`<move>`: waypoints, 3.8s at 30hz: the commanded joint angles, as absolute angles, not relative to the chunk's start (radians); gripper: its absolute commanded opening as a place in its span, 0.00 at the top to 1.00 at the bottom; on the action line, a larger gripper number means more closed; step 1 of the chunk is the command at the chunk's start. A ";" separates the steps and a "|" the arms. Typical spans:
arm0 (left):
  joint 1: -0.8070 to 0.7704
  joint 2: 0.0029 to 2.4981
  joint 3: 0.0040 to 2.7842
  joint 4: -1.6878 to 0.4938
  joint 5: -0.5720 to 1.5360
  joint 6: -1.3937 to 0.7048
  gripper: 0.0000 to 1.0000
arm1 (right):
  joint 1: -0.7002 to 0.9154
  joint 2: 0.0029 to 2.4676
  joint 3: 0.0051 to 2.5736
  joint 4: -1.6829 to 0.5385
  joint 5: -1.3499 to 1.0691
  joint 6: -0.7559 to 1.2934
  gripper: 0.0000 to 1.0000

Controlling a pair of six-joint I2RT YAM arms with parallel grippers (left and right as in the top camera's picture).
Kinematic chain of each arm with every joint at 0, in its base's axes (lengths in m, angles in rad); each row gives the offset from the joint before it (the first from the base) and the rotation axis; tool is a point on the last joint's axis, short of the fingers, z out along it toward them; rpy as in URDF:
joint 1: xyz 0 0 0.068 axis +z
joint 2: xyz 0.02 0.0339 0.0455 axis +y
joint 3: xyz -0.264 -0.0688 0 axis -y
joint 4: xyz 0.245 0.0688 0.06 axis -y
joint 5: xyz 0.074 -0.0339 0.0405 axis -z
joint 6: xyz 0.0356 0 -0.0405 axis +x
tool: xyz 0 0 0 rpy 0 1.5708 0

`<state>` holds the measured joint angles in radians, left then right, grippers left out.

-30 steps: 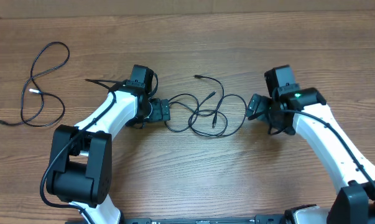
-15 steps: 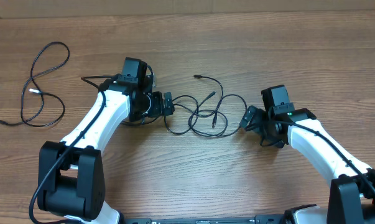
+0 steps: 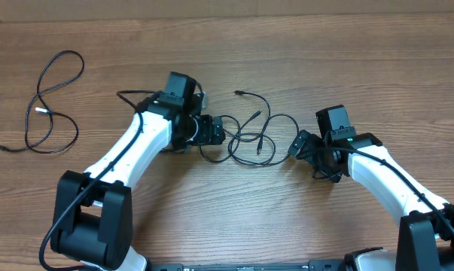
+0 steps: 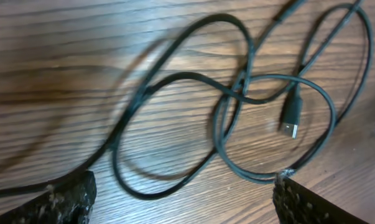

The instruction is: Untangle cables

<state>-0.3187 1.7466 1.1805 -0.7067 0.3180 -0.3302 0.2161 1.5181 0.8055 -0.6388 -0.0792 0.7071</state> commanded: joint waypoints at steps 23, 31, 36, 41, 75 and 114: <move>-0.420 1.891 1.179 -0.627 0.304 -0.367 0.14 | 0.215 1.517 0.803 -0.629 -0.084 0.714 0.00; -0.398 1.858 1.272 -0.685 0.400 -0.348 0.11 | 0.215 1.517 0.803 -0.629 -0.084 0.714 0.00; -0.399 1.843 1.300 -0.699 0.391 -0.337 0.09 | 0.215 1.517 0.803 -0.629 -0.084 0.714 0.00; -0.413 1.844 1.285 -0.703 0.385 -0.337 0.07 | 0.215 1.517 0.803 -0.629 -0.084 0.714 0.00; -0.498 1.844 1.238 -0.756 0.120 -0.427 0.70 | 0.215 1.517 0.803 -0.535 -0.342 0.707 0.32; -0.389 1.844 1.225 -0.748 0.100 -0.423 0.28 | 0.433 1.575 0.750 -0.366 -0.117 1.132 0.58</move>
